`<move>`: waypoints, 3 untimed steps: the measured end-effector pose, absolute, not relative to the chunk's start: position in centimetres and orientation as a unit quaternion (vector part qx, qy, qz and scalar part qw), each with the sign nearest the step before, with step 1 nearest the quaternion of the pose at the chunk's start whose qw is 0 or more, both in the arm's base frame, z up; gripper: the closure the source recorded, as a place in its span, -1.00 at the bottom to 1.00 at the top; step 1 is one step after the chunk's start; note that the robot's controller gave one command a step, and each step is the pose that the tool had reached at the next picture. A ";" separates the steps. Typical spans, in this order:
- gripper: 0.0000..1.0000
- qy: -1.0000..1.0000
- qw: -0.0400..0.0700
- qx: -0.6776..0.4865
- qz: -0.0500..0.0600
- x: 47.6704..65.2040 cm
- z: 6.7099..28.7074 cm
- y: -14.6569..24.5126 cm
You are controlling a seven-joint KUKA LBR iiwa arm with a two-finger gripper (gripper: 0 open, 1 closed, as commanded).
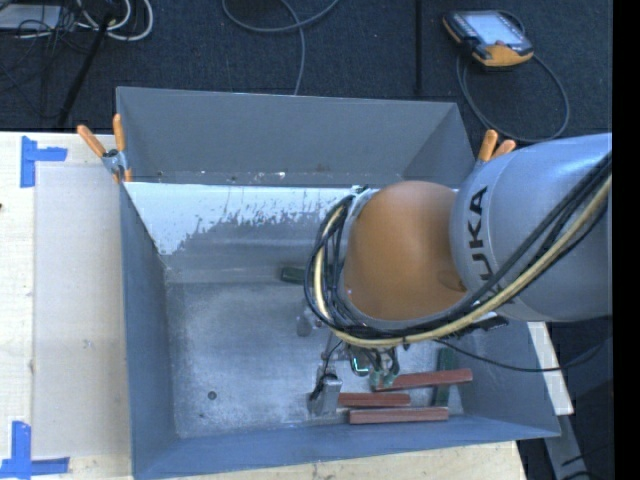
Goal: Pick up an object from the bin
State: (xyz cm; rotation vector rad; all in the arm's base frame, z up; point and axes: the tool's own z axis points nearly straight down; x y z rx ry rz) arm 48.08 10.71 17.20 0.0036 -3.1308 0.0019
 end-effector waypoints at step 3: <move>-1.00 -0.983 -0.007 0.182 0.000 48.0 7.3 5.5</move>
Offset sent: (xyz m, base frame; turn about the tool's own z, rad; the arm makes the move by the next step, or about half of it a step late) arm -0.0038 -0.0795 -0.0851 -0.3823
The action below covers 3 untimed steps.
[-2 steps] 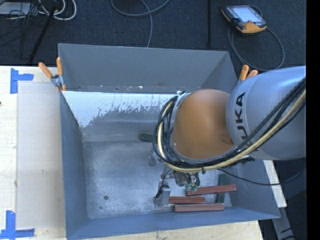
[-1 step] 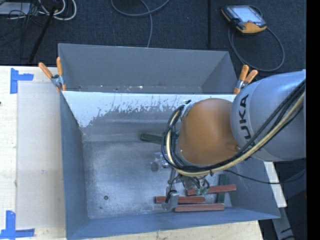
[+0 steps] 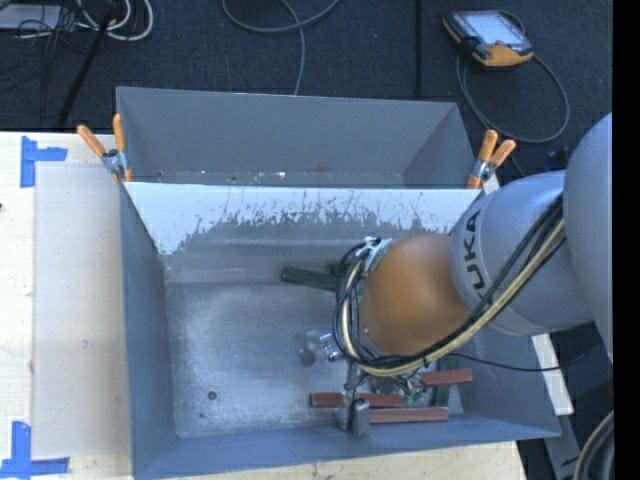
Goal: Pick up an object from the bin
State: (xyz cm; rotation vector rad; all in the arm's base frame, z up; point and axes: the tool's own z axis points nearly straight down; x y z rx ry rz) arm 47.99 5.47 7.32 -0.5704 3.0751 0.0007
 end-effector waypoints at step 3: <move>1.00 0.992 -0.004 -0.124 0.001 49.2 12.1 1.5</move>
Offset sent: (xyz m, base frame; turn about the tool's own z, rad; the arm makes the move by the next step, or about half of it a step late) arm 0.0000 0.0000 0.0000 0.0000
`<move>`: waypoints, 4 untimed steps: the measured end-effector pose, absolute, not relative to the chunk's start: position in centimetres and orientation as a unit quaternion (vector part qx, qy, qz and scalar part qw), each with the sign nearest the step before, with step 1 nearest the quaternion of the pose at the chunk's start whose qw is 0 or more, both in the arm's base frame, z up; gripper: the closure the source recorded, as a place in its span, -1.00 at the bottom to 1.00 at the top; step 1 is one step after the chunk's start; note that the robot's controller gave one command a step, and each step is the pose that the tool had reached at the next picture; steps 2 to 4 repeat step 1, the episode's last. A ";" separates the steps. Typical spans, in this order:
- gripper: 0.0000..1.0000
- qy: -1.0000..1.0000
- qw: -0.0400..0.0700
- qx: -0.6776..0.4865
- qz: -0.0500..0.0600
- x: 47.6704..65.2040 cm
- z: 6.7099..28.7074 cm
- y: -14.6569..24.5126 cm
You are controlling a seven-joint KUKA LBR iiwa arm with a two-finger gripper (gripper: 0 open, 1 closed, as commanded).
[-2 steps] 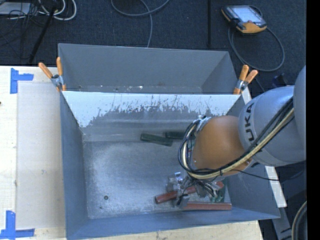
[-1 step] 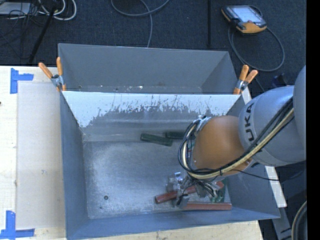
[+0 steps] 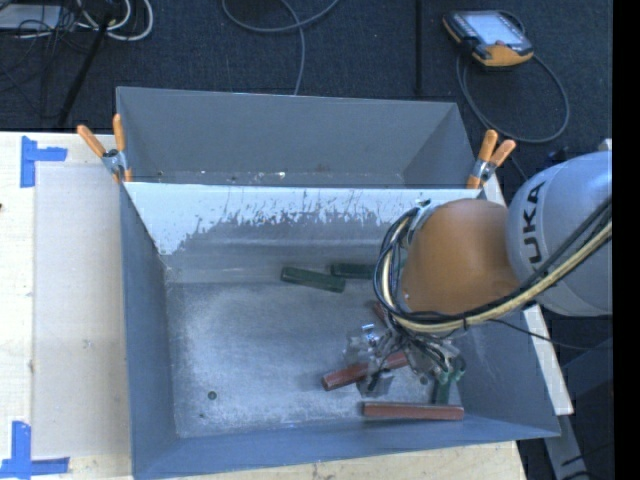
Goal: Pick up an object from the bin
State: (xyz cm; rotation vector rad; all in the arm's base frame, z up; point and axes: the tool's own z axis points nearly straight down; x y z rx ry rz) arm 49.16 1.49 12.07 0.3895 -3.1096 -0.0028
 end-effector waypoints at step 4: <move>1.00 -0.993 0.000 0.119 0.000 48.5 22.4 2.1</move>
Offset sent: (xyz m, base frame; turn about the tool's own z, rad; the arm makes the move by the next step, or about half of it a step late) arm 0.0000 0.0000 0.0000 0.0000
